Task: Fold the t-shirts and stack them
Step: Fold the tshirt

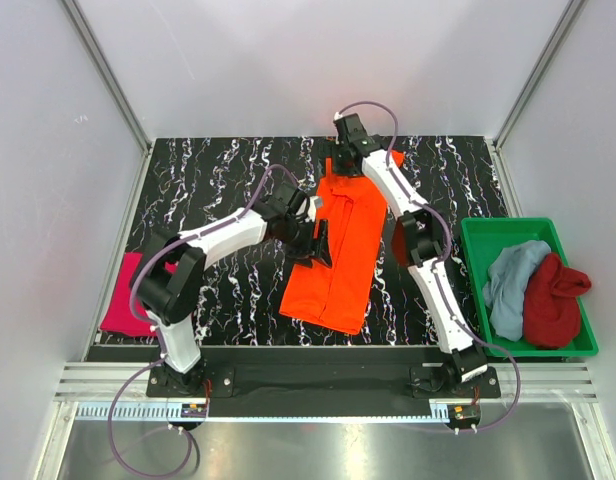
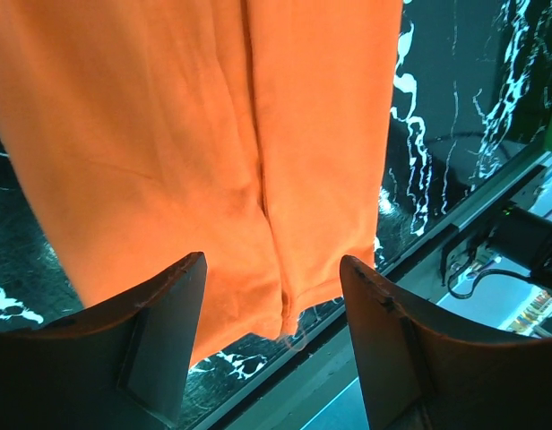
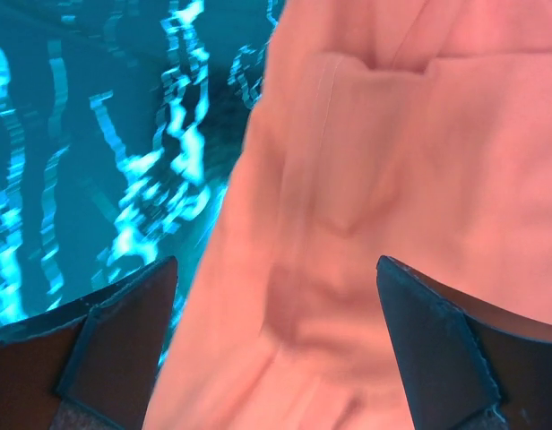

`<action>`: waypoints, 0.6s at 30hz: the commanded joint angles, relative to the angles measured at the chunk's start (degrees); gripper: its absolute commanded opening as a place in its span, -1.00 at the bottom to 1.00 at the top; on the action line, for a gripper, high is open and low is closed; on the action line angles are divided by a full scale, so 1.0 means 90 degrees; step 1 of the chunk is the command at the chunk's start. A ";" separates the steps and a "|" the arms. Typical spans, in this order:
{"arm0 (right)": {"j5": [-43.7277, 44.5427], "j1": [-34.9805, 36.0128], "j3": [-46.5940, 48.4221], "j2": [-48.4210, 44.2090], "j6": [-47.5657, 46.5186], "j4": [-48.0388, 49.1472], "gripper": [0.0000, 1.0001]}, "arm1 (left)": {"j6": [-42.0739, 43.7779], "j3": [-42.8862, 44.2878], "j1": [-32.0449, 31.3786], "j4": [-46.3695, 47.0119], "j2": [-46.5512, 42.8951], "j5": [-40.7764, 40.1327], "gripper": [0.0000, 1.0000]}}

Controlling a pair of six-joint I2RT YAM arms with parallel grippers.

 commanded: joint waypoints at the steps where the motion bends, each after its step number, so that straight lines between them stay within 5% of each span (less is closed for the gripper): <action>1: 0.0265 -0.0059 -0.0264 -0.1565 0.0217 -0.0095 0.99 | -0.0198 0.0137 -0.0036 0.0425 0.0093 0.0256 0.33; 7: 0.0619 -0.0351 -0.0780 -0.2620 0.0343 -0.1492 0.99 | -0.0364 0.0225 -0.0095 0.0572 0.0699 0.0461 0.33; 18: 0.0814 -0.0596 -0.3009 -0.4164 0.0343 -0.1543 0.99 | -0.1038 -0.0049 -0.0436 0.1137 0.1568 0.0871 0.33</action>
